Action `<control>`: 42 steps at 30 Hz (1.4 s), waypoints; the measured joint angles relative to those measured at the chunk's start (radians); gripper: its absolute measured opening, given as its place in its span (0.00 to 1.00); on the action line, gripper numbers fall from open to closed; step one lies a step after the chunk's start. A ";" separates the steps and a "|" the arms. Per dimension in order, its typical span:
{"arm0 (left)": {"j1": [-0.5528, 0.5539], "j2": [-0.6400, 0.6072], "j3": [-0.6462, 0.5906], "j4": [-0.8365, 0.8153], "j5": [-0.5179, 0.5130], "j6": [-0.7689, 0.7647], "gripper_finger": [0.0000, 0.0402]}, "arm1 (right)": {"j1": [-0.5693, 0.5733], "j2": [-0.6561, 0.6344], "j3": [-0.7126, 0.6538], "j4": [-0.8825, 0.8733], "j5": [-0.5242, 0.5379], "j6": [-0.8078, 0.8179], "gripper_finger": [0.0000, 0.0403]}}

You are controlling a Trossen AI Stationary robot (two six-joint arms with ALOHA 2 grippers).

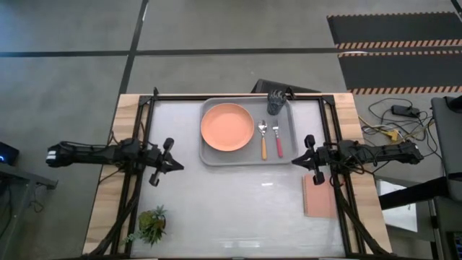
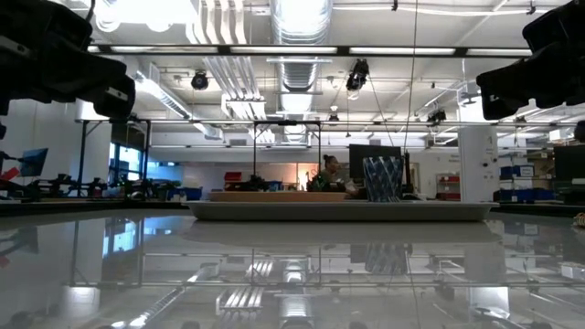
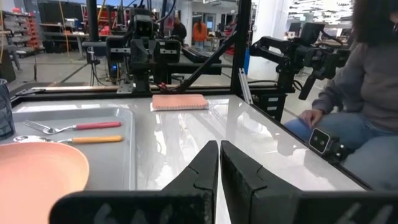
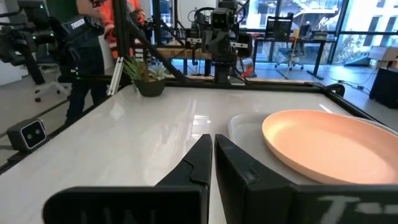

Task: Pick and place plate/cup/fork/spoon on tray
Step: Return to Home Position

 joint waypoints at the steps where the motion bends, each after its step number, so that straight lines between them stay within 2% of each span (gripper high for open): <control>1: 0.000 0.004 0.000 0.000 0.000 0.000 0.00 | 0.000 0.000 0.000 0.000 0.000 0.000 0.02; 42: 0.000 0.156 0.000 0.000 0.000 0.000 0.00 | 0.000 0.000 0.000 0.004 0.000 0.000 0.02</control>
